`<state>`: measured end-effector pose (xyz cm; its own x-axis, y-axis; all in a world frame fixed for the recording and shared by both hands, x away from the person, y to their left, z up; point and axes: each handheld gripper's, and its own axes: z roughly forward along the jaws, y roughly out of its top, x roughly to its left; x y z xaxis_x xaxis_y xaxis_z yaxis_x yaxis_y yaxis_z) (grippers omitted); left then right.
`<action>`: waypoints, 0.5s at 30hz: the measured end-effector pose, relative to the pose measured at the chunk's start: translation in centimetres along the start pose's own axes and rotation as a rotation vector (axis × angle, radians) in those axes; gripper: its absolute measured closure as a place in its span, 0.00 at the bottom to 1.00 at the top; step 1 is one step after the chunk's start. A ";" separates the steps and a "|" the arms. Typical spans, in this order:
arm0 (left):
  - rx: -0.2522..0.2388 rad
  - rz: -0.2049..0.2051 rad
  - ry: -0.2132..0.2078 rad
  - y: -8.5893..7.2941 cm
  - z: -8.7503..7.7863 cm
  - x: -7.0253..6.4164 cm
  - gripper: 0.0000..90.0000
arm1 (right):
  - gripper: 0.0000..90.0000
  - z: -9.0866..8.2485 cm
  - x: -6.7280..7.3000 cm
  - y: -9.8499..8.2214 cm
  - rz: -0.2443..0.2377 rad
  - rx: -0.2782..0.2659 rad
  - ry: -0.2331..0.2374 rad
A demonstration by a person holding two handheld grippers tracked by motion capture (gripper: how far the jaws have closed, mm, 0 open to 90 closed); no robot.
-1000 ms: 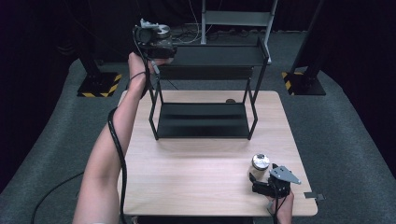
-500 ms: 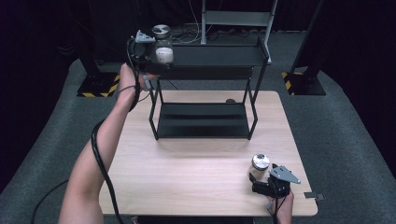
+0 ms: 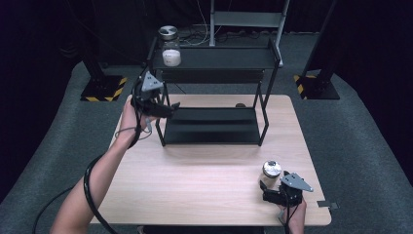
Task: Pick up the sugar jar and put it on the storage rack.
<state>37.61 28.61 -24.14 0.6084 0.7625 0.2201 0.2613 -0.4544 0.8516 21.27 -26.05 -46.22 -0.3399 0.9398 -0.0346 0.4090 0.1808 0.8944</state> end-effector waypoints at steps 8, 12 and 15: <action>0.102 -0.010 -0.045 -6.1 1.4 -1.7 0.00 | 0.00 -0.1 -0.1 -0.1 0.005 -0.006 0.004; 0.152 -0.033 -0.070 -9.2 2.2 -2.6 0.00 | 0.00 0.0 0.0 -0.1 0.001 -0.003 0.001; 0.196 -0.056 -0.091 -11.4 2.9 -3.4 0.00 | 0.00 0.0 0.0 -0.1 0.002 -0.003 0.001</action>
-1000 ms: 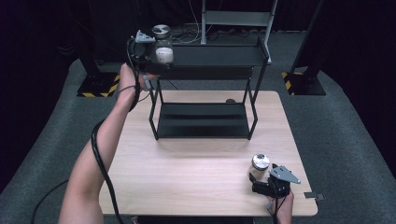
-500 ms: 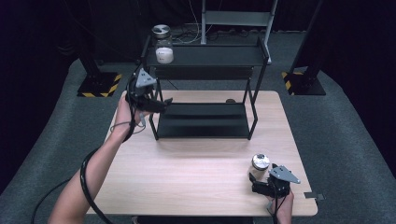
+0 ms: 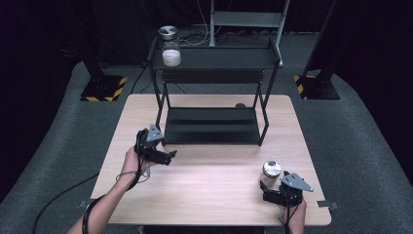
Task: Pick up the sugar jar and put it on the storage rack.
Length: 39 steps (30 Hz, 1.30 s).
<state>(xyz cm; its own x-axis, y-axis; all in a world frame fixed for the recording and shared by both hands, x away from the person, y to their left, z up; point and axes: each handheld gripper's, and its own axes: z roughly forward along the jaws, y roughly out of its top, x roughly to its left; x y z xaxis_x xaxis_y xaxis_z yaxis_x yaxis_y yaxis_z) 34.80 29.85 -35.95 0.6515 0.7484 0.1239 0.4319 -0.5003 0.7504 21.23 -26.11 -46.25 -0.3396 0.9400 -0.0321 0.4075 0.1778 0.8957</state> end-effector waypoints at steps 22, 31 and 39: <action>0.075 -0.122 -0.049 -6.8 3.4 -1.7 0.00 | 0.00 0.0 0.2 0.0 -0.010 0.001 -0.003; 0.059 -0.128 -0.046 -7.3 3.2 -2.3 0.00 | 0.00 0.0 0.2 -0.2 -0.008 -0.010 -0.006; 0.054 -0.131 -0.036 -7.4 3.2 -2.6 0.00 | 0.00 -0.1 0.1 -0.3 -0.001 -0.019 -0.006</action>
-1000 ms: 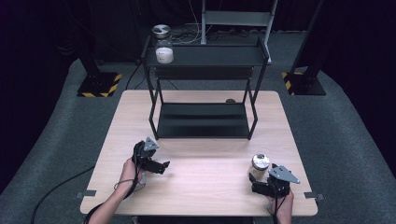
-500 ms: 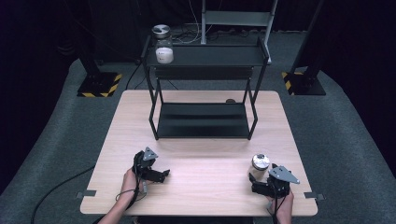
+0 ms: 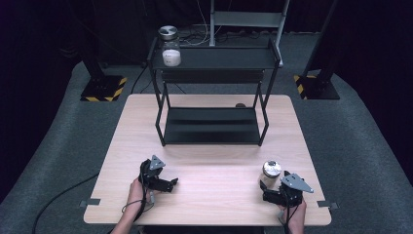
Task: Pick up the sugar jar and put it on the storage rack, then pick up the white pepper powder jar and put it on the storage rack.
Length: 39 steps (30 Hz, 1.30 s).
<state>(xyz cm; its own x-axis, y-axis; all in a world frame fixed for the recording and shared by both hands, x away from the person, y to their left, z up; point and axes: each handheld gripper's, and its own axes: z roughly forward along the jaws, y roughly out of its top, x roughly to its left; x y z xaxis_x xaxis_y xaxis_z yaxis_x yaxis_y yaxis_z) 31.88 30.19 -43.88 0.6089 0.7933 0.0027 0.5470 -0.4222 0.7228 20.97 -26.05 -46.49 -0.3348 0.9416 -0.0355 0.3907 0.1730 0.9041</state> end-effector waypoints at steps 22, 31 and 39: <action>0.002 -0.002 -0.004 0.1 0.1 0.1 0.00 | 0.00 0.1 -0.1 0.1 0.020 0.002 -0.001; 0.000 -0.001 -0.002 0.0 0.1 0.0 0.00 | 0.00 0.0 0.2 -0.1 0.008 -0.006 -0.011; -0.001 -0.002 0.001 0.0 0.0 0.0 0.00 | 0.00 0.0 0.8 0.0 -0.004 0.004 -0.041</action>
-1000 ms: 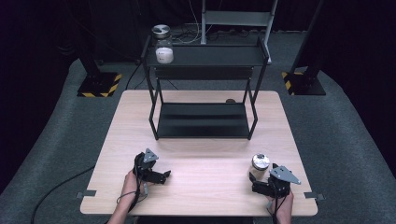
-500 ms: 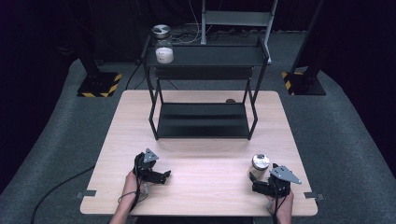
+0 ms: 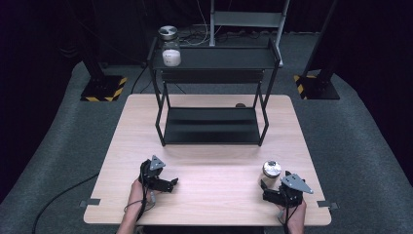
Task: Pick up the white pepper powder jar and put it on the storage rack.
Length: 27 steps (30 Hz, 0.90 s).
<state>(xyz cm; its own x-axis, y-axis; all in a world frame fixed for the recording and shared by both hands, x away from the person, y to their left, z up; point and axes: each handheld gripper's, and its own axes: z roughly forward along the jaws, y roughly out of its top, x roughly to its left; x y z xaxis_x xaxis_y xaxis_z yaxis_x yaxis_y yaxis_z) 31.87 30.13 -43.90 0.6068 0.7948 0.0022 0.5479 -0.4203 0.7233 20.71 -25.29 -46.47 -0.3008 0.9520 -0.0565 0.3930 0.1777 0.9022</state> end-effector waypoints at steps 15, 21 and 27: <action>-0.001 0.001 0.000 0.0 0.0 0.0 0.00 | 0.00 1.8 1.2 1.8 -0.044 0.032 -0.005; 0.000 0.000 0.000 0.0 0.0 0.0 0.00 | 0.02 2.3 1.0 2.2 -0.049 0.032 0.008; 0.000 0.001 0.000 0.0 0.0 0.0 0.00 | 0.28 2.2 0.4 2.1 -0.043 0.041 0.032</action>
<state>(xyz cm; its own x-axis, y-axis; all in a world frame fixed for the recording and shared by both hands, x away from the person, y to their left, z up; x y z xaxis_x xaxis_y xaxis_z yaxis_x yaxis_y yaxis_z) 31.89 30.14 -43.90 0.6074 0.7944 0.0032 0.5471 -0.4212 0.7234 23.37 -24.01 -45.56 -0.3453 0.9350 -0.0803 0.4145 0.2288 0.8808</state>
